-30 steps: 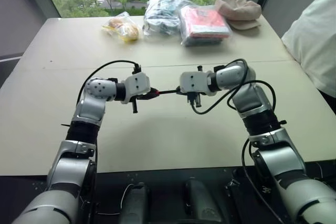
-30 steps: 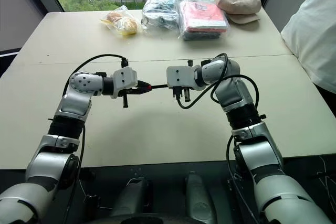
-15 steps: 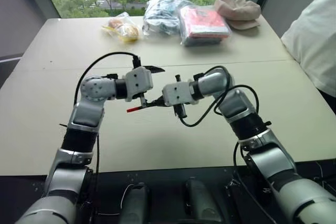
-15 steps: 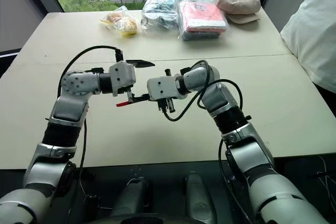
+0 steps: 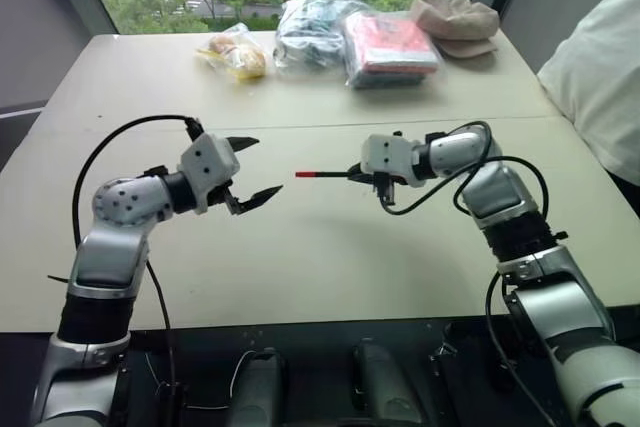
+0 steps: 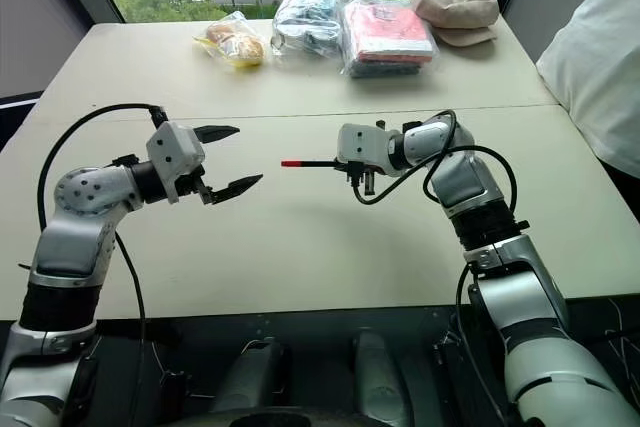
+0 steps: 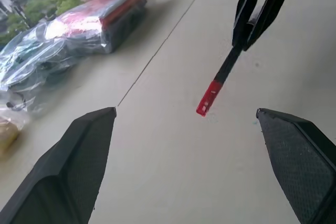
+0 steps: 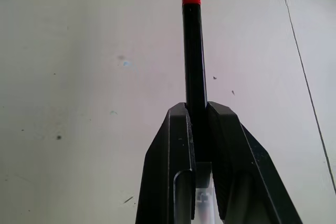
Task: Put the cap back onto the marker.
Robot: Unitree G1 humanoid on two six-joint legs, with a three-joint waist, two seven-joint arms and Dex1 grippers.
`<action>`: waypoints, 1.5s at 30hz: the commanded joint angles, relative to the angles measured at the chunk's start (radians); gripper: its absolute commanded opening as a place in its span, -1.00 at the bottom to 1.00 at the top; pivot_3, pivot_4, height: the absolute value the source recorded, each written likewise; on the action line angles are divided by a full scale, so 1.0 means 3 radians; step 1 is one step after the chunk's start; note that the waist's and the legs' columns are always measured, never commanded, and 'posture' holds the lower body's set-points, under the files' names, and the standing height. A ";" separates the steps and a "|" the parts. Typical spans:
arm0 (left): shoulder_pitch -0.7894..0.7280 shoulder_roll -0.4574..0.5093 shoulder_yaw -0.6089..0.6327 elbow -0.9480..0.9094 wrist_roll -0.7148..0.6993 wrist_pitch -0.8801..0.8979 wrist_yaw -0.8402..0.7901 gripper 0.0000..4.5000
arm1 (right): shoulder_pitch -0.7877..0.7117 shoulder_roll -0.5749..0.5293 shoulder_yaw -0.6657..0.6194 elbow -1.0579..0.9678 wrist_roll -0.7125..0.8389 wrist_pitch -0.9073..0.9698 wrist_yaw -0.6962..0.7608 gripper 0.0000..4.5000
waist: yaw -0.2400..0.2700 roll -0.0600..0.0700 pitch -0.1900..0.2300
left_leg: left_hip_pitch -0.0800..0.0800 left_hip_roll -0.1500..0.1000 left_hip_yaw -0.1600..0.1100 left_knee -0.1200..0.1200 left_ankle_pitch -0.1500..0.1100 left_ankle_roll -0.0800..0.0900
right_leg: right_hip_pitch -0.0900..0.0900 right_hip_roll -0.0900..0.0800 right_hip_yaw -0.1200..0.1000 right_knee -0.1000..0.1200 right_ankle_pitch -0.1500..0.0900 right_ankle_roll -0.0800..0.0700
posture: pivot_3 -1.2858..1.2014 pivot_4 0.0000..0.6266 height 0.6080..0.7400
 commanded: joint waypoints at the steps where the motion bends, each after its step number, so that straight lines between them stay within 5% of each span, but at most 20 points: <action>1: 0.0004 -0.0078 0.0037 -0.0121 -0.0124 0.0085 0.0197 0.99 | 0.0234 -0.0117 -0.0354 -0.0619 0.0185 0.0597 -0.0236 -1.00 | 0.0015 0.0000 0.0000 | -0.0001 0.0000 0.0000 0.0000 0.0000 0.0000 | 0.0000 -0.0001 0.0000 -0.0001 0.0000 0.0000 | 0.03 -0.52 1.00; 7: -0.0116 -0.0288 -0.0144 0.0083 -0.0183 0.0104 0.0321 0.99 | 0.0672 -0.0170 -0.0900 -0.1675 0.0169 0.2177 -0.0861 -1.00 | 0.0073 0.0000 0.0000 | -0.0001 -0.0001 0.0000 0.0001 0.0000 0.0000 | 0.0000 0.0000 0.0000 0.0000 0.0000 0.0000 | 0.03 -0.52 1.00; 14: -0.0426 -0.0513 -0.0439 0.0430 -0.0224 0.0007 0.0225 0.99 | 0.1198 -0.0261 -0.1501 -0.2176 0.0160 0.3313 -0.1434 -1.00 | 0.0086 -0.0002 -0.0002 | -0.0002 -0.0003 -0.0001 0.0002 0.0000 0.0000 | 0.0002 0.0000 -0.0002 -0.0002 0.0000 0.0000 | 0.03 -0.52 1.00; 30: -0.0788 -0.0643 -0.0676 0.0834 -0.0336 -0.0036 -0.0169 0.99 | 0.1290 -0.0135 -0.1828 -0.1731 0.0470 0.3294 -0.2205 -1.00 | 0.0064 -0.0001 -0.0003 | 0.0001 -0.0002 0.0002 0.0001 0.0000 0.0001 | 0.0002 0.0003 0.0002 -0.0002 0.0000 0.0000 | 0.03 -0.52 1.00; 39: -0.0789 -0.0548 -0.0734 0.0780 -0.0387 0.0114 -0.0317 1.00 | 0.1383 -0.0121 -0.1790 -0.1597 0.0629 0.3133 -0.2370 0.96 | 0.0064 -0.0001 -0.0003 | 0.0000 -0.0002 0.0002 0.0001 0.0000 0.0001 | 0.0002 0.0003 0.0002 -0.0002 0.0000 0.0000 | 0.03 -0.52 1.00; 45: -0.0900 -0.0582 -0.0762 0.0901 -0.0377 0.0099 -0.0346 1.00 | 0.1430 -0.0398 -0.1764 -0.1810 0.0803 0.3170 -0.2172 0.99 | 0.0064 -0.0001 -0.0003 | 0.0000 -0.0002 0.0002 0.0001 0.0000 0.0001 | 0.0002 0.0003 0.0002 -0.0002 0.0000 0.0000 | 0.03 -0.52 1.00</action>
